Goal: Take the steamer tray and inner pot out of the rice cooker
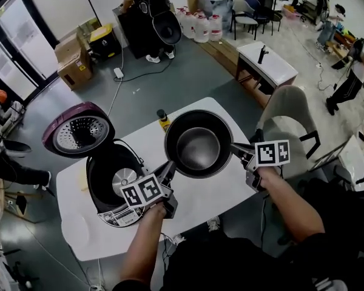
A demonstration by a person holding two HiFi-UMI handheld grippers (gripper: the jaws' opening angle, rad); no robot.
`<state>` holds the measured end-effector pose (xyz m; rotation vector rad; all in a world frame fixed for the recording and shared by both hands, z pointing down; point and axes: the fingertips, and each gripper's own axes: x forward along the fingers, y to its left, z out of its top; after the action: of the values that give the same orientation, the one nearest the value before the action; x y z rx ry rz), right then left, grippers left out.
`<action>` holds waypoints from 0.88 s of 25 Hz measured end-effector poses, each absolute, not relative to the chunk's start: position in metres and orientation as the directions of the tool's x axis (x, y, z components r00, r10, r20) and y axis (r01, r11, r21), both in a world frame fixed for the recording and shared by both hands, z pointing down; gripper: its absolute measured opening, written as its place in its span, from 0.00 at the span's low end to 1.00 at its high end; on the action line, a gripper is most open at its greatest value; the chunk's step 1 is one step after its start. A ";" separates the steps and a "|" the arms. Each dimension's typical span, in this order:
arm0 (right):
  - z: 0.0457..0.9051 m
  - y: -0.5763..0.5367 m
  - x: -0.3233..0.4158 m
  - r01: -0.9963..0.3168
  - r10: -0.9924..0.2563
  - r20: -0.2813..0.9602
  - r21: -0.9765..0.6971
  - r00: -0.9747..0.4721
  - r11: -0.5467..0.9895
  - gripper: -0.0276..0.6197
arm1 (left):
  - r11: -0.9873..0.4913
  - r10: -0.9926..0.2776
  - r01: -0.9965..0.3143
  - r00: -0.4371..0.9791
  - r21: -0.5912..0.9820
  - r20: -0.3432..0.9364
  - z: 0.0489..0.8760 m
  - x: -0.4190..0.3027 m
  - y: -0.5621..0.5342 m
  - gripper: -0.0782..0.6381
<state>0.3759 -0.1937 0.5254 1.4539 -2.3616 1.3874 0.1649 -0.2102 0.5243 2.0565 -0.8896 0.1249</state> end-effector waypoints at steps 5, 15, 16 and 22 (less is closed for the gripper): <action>0.574 -0.196 0.393 -0.742 -0.654 0.511 -0.660 -0.557 0.117 0.09 | -0.305 -0.526 -0.659 0.718 0.687 0.455 0.572 0.182 -0.213 0.15; 0.643 -0.189 0.410 -0.739 -0.576 0.585 -0.672 -0.571 0.049 0.09 | -0.176 -0.475 -0.664 0.704 0.727 0.528 0.641 0.198 -0.203 0.15; 0.646 -0.189 0.412 -0.738 -0.573 0.587 -0.673 -0.572 0.047 0.09 | -0.166 -0.474 -0.662 0.704 0.731 0.529 0.644 0.200 -0.203 0.15; 0.649 -0.190 0.414 -0.713 -0.580 0.573 -0.701 -0.579 0.020 0.09 | -0.100 -0.489 -0.624 0.709 0.775 0.507 0.646 0.201 -0.207 0.14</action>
<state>0.4139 -0.1899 0.6492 1.3734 -2.1495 1.6095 0.2008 -0.2066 0.6465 1.7459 -0.8887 0.1430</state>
